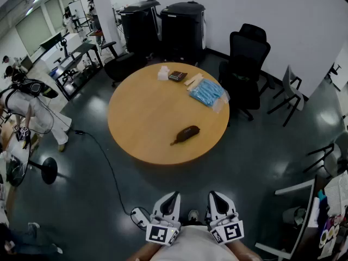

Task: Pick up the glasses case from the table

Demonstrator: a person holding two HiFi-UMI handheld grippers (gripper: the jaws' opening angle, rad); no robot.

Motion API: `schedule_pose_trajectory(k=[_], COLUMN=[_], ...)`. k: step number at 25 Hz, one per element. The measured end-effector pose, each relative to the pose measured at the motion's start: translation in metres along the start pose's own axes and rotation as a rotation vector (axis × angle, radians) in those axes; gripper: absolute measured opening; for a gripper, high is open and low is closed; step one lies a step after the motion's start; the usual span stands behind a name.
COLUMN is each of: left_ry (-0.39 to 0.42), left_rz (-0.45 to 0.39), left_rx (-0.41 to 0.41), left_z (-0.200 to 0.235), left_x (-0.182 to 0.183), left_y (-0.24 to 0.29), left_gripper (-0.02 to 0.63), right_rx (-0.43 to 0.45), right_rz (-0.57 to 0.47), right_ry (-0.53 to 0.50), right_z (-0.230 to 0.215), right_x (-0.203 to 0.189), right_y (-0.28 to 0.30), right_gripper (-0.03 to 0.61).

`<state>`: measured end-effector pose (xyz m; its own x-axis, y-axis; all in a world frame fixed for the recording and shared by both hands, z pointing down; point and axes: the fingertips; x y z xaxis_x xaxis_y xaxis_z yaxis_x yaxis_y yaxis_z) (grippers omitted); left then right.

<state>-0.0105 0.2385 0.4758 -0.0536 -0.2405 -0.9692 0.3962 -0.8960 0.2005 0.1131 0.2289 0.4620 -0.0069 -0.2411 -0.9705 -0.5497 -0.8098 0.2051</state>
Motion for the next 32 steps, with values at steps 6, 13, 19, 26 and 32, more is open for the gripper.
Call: schedule_pose_trajectory(k=[6,13,19,26,32], left_ry=[-0.005,-0.007,-0.022,-0.011,-0.011], left_rz=[0.002,0.009,0.025,0.046,0.091], left_rx=[0.004,0.012,0.037,0.114,0.144], left_z=[0.001,0.004,0.001,0.019,0.054], left_x=[0.001,-0.001,-0.004,-0.019,-0.024], left_y=[0.004,0.008,0.02,0.044,0.078], left_gripper=[0.006,0.006,0.006,0.006,0.006], right_rx=[0.004,0.021,0.026,0.054,0.063], right_rz=[-0.002,0.001,-0.005,0.025,0.054], right_ry=[-0.001,0.021,0.047,0.04,0.038], right_z=[-0.003,-0.006,-0.023,-0.052,-0.074], right_x=[0.002,0.001,0.003,-0.008,-0.007], right_y=[0.004,0.008,0.009,0.03,0.071], right_gripper=[0.015,0.015,0.015,0.015,0.015])
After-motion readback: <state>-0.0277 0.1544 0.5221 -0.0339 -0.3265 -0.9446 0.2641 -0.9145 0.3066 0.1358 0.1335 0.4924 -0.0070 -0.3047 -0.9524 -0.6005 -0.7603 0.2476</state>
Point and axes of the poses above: the fingertips, and each gripper's own axes: y forward along the fingers, z to its left, x out of its top, and after that the axes turned 10 degrees about z, right-handed
